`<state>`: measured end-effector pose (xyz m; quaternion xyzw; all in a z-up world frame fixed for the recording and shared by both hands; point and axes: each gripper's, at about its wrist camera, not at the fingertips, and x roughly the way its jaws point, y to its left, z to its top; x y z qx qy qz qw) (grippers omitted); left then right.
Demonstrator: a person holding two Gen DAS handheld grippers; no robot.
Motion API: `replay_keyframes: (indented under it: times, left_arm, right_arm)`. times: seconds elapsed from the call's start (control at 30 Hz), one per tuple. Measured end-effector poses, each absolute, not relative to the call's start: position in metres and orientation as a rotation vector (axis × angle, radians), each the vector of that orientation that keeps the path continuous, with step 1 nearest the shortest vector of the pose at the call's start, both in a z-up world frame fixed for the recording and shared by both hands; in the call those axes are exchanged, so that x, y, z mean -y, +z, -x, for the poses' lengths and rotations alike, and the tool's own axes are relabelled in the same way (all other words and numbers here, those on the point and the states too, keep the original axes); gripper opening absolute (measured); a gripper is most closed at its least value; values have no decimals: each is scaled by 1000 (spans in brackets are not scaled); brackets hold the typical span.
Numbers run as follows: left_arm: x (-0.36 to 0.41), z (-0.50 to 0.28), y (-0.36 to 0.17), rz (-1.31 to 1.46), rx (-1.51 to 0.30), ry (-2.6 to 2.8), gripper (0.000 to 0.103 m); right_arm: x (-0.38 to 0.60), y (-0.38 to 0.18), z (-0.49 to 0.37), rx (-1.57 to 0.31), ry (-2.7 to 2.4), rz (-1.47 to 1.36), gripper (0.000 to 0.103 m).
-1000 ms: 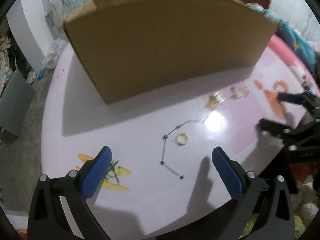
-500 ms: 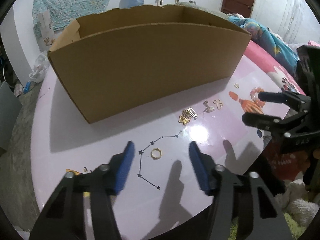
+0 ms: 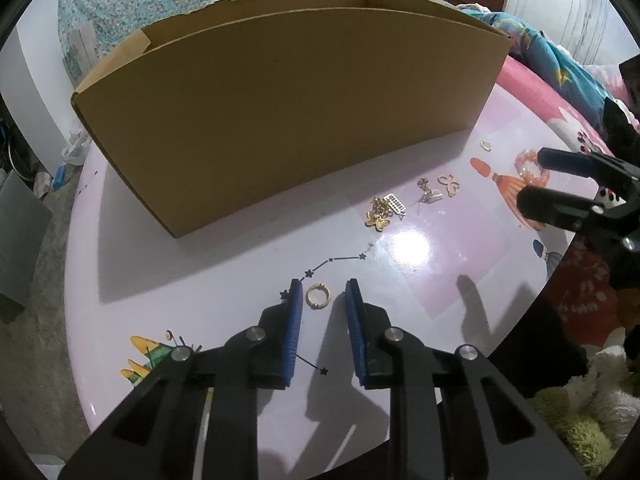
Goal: Organize jewelry
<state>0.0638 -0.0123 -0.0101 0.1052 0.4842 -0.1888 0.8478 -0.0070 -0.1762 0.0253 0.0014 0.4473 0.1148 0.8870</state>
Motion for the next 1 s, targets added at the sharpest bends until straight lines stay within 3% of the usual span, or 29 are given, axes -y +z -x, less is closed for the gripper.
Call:
replay_keyframes:
  times: [0.37, 1.0]
  left_arm:
    - [15, -64, -8, -265, -1007, -383, 11]
    - [17, -64, -8, -290, -977, -366, 10]
  right_arm:
    - [178, 26, 9, -928, 235, -13, 89]
    - [194, 29, 6, -908, 195, -24, 84]
